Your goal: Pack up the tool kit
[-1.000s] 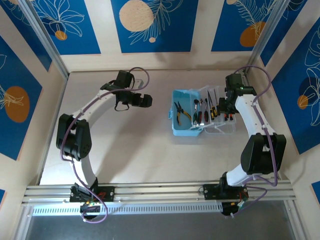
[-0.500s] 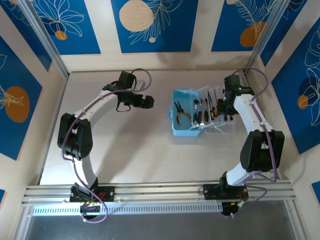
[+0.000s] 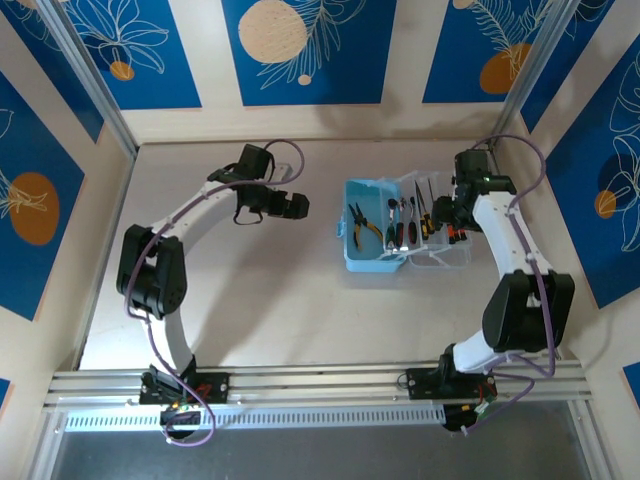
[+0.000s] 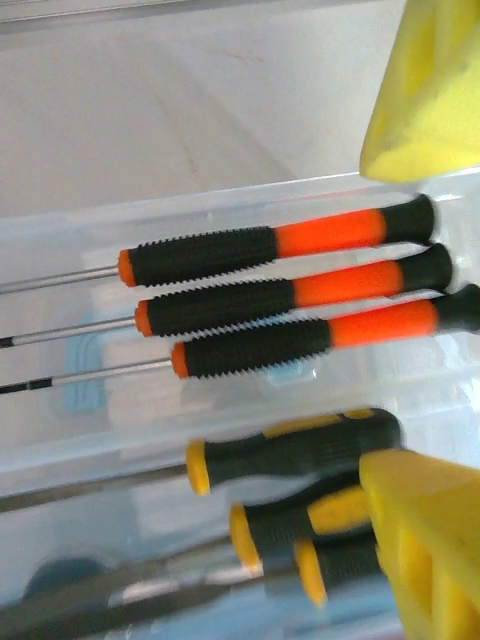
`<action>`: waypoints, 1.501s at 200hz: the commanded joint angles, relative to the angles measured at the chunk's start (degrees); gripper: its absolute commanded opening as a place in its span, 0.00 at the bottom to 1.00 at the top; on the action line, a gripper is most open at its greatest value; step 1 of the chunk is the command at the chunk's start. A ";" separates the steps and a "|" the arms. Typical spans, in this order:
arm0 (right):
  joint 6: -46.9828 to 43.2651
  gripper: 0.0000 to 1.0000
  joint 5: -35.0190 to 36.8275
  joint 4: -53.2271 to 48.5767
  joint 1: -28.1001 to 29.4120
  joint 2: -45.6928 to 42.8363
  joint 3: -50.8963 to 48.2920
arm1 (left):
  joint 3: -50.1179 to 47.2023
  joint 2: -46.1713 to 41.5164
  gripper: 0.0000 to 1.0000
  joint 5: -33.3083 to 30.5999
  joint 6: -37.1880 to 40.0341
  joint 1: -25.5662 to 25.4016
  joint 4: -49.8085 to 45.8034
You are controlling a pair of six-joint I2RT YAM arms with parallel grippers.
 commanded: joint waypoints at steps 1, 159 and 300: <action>6.67 0.96 -7.02 -0.36 -1.98 -9.81 -2.51 | 2.78 2.49 1.00 -3.94 2.38 -3.08 -2.15; 33.09 0.69 -31.36 12.75 -30.61 -26.60 -32.23 | 10.81 13.33 1.00 2.57 0.62 -9.47 3.41; 32.67 0.38 -28.24 23.30 -25.46 -11.75 -34.07 | 10.69 14.31 1.00 4.86 -0.62 -9.47 3.74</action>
